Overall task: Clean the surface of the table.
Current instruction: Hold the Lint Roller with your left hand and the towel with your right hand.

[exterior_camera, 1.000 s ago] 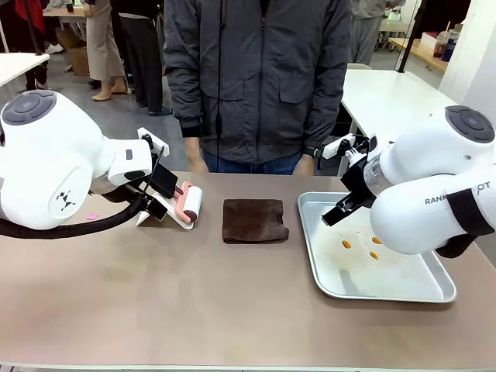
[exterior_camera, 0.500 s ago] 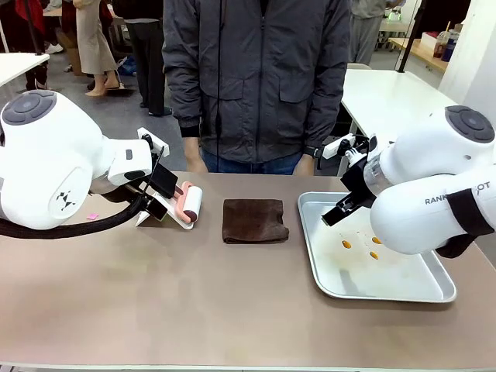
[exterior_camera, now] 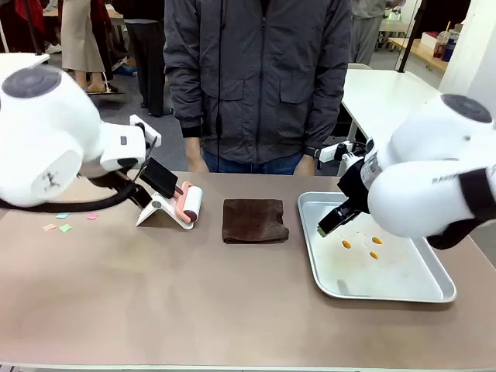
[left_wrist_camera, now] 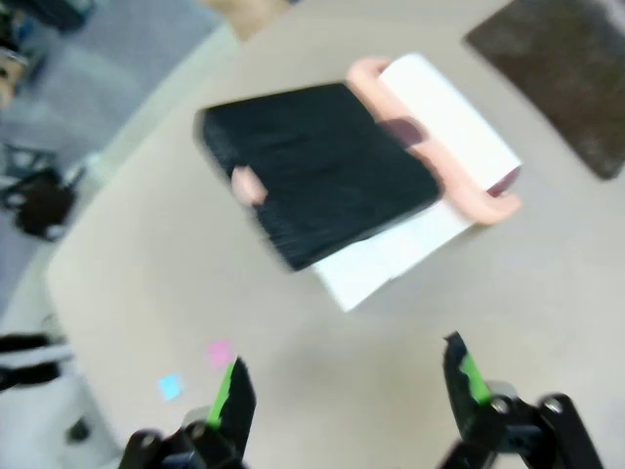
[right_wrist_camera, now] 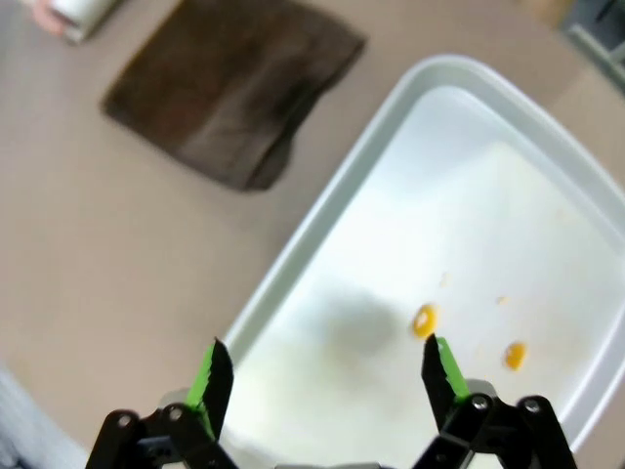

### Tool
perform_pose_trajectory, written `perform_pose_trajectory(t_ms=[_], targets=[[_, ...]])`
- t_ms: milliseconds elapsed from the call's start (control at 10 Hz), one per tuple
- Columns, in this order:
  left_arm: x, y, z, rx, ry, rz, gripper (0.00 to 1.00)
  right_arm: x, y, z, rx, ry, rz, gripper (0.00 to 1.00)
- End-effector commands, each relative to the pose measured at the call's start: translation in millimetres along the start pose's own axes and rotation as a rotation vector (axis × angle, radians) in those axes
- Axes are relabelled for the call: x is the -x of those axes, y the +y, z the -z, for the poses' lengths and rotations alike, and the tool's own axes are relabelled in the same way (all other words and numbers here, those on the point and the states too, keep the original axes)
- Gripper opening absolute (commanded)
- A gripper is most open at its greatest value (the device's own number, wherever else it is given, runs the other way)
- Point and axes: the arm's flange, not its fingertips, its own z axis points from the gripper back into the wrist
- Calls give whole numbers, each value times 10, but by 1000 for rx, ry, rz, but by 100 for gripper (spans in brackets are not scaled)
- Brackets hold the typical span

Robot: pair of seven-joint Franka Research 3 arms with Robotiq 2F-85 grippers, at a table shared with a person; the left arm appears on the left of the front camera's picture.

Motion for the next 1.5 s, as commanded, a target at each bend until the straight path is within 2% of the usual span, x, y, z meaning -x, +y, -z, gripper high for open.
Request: perform_pose_trajectory(t_ms=[0,200,300,400,1300,1400], targets=[[-374,-74,-379,-78,138,-58,100,119,-151,-522,-144,-11,123,100],[-681,62,-647,-79,312,-110,100,451,-328,-948,-239,-95,278,100],[-852,79,-724,-80,341,-204,100,625,-478,-1102,-237,-133,385,100],[-420,80,-636,-100,218,-70,100,114,-174,-756,-198,-30,205,100],[-420,80,-636,-100,218,-70,100,114,-174,-756,-198,-30,205,100],[-470,48,-626,-88,227,-94,100,139,-135,-752,-190,-5,222,100]])
